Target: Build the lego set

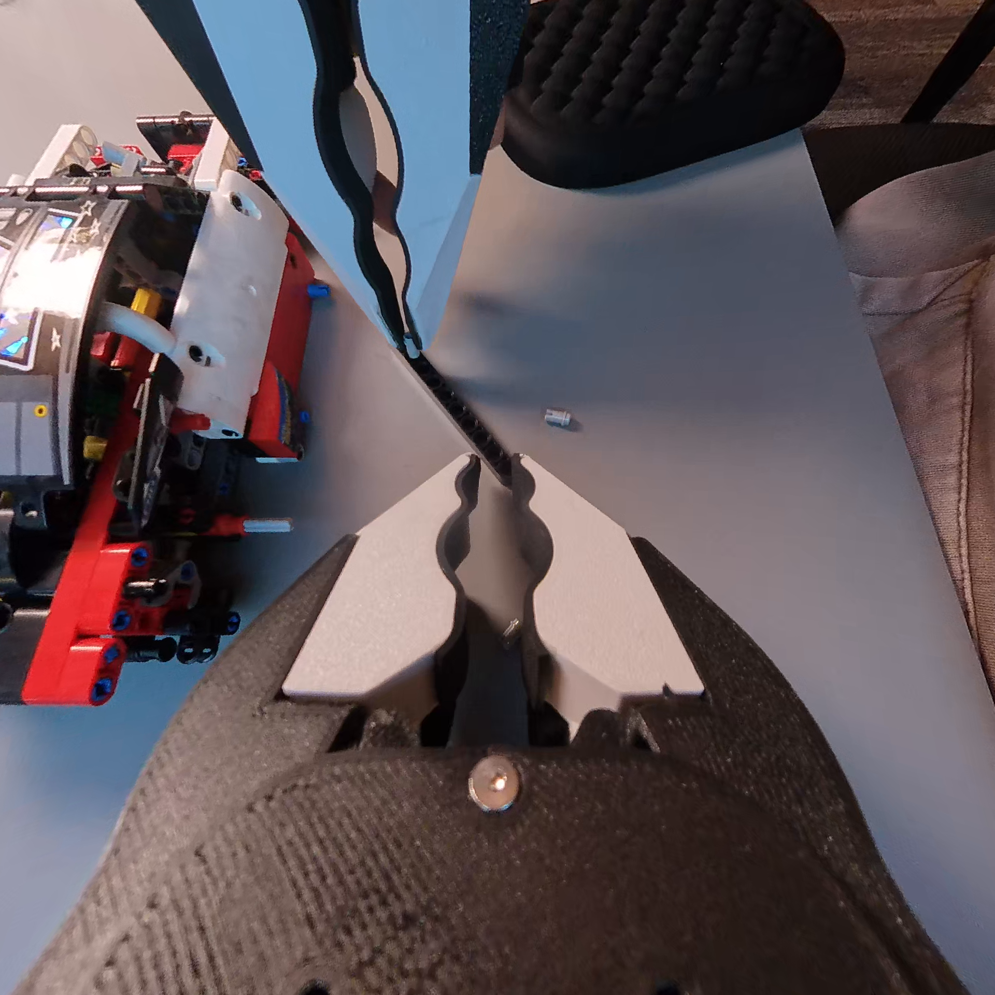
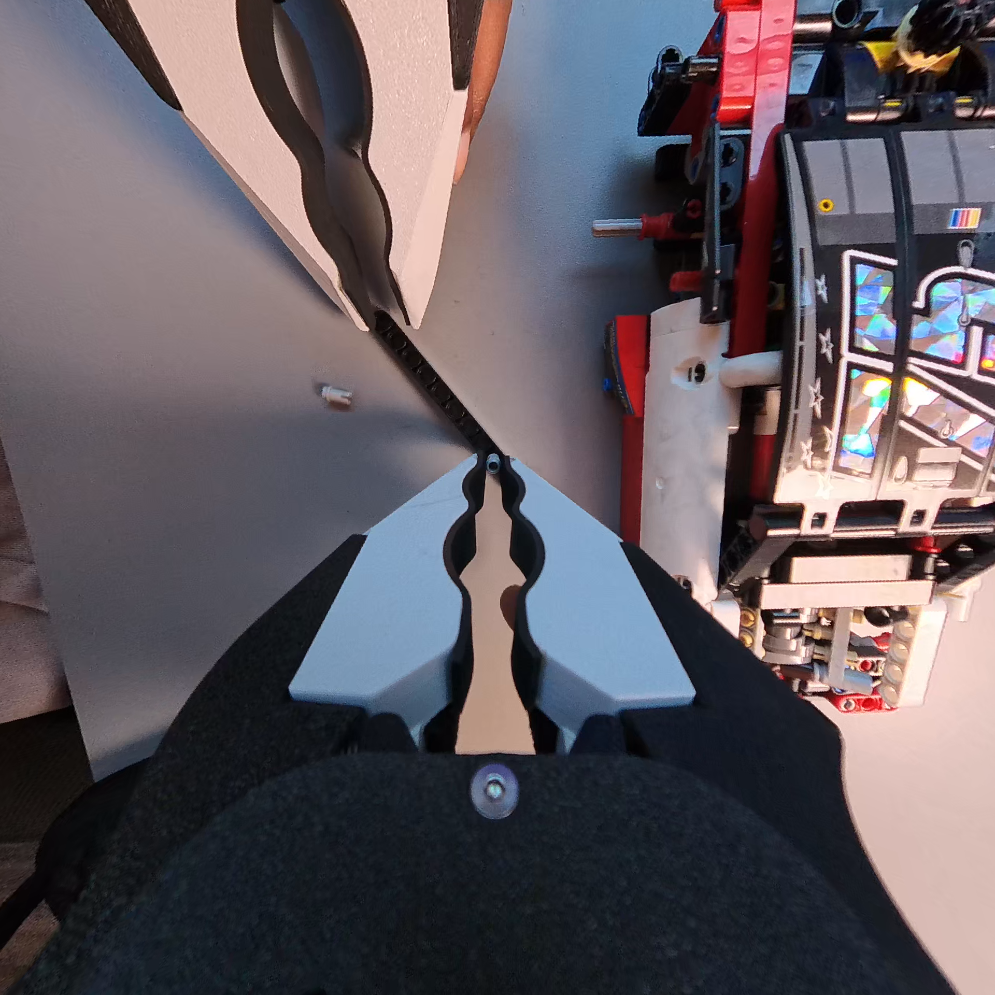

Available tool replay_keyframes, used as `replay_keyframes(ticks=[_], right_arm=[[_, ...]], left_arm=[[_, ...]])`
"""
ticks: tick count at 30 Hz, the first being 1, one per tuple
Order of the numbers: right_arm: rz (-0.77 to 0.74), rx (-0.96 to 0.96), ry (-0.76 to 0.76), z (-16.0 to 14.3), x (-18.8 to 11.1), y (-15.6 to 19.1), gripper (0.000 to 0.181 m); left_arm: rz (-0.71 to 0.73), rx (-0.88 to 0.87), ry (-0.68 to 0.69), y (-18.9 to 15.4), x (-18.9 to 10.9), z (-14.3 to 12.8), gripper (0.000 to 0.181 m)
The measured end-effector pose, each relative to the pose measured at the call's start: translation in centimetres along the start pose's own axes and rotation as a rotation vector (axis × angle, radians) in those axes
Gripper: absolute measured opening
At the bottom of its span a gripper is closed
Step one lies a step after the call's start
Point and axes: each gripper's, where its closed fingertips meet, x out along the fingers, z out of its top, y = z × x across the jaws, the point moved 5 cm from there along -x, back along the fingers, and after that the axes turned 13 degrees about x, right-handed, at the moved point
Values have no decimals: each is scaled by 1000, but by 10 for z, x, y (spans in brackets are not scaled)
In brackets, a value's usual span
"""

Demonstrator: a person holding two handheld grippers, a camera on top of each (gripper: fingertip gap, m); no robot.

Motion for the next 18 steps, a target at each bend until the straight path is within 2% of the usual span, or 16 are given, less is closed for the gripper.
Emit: replay_keyframes(ticks=[18], right_arm=[[32,-24,-19,10,1,10,2]], left_arm=[[-2,4,-1,-1,0,1,10]])
